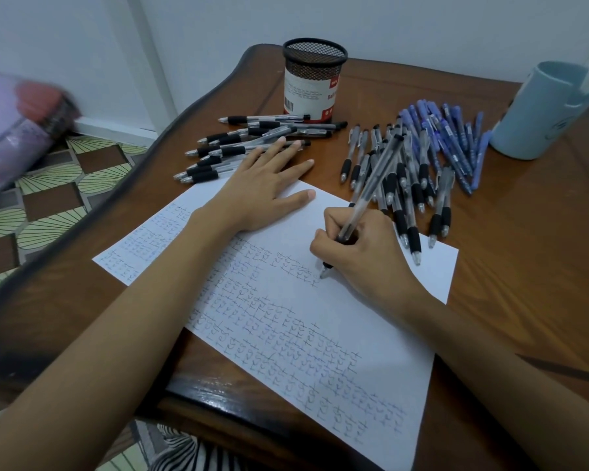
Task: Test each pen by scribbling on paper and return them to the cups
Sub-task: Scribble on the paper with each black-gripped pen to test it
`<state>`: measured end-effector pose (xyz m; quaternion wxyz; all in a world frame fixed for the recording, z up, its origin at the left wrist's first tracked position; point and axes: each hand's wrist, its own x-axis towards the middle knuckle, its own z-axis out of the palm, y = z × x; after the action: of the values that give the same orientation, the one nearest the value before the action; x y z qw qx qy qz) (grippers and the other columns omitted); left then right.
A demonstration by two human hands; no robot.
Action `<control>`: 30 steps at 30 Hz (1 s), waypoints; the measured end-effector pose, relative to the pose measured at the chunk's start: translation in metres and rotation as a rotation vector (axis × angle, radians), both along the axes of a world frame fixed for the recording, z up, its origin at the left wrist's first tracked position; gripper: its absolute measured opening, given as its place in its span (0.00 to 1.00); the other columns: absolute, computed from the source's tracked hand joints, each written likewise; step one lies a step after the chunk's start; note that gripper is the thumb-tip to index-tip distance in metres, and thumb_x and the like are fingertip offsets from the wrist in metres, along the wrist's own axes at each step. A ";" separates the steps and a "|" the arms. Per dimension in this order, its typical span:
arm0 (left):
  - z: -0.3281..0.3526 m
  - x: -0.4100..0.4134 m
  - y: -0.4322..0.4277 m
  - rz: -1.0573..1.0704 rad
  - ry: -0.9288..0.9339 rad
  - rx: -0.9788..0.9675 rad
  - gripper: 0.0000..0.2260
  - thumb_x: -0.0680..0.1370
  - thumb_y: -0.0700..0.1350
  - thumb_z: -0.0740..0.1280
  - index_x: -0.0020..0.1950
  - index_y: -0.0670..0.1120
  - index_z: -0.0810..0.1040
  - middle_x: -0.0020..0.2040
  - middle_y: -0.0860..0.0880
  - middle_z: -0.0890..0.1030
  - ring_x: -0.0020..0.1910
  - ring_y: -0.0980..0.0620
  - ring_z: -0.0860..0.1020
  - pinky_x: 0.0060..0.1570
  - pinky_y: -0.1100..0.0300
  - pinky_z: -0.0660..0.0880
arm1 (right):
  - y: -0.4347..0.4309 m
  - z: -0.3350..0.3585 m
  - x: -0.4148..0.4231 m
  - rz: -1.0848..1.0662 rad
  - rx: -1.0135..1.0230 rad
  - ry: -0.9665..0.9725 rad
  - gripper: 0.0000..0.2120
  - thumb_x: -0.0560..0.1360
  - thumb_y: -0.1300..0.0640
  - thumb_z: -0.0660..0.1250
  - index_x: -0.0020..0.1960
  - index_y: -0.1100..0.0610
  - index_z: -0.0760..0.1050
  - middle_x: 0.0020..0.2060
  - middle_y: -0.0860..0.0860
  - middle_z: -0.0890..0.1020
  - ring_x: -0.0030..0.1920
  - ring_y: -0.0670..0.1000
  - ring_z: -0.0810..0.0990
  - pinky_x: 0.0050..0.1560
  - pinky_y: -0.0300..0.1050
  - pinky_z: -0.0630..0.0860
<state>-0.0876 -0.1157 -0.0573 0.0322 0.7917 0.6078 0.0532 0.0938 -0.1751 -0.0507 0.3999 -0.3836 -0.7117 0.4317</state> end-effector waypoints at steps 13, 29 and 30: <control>0.000 0.000 -0.001 -0.004 -0.011 0.007 0.27 0.79 0.62 0.48 0.77 0.56 0.51 0.78 0.52 0.44 0.76 0.53 0.40 0.72 0.55 0.36 | -0.002 -0.001 0.000 -0.008 0.024 0.025 0.20 0.71 0.69 0.65 0.26 0.57 0.60 0.22 0.50 0.61 0.24 0.42 0.62 0.28 0.30 0.67; 0.001 0.000 -0.002 -0.018 -0.046 0.028 0.33 0.73 0.66 0.43 0.77 0.56 0.52 0.78 0.53 0.46 0.76 0.54 0.41 0.70 0.59 0.35 | 0.010 0.004 0.009 -0.039 -0.312 0.208 0.37 0.68 0.42 0.66 0.73 0.45 0.56 0.25 0.46 0.70 0.25 0.42 0.67 0.25 0.34 0.65; 0.001 0.000 -0.002 -0.016 -0.045 0.024 0.32 0.74 0.67 0.44 0.77 0.56 0.52 0.78 0.53 0.46 0.76 0.55 0.41 0.70 0.59 0.35 | 0.011 0.005 0.008 -0.052 -0.322 0.231 0.32 0.73 0.46 0.63 0.74 0.46 0.56 0.23 0.47 0.70 0.24 0.43 0.66 0.24 0.35 0.65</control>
<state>-0.0873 -0.1179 -0.0567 0.0369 0.7955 0.5998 0.0779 0.1023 -0.1646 -0.0454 0.4233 -0.4089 -0.5727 0.5706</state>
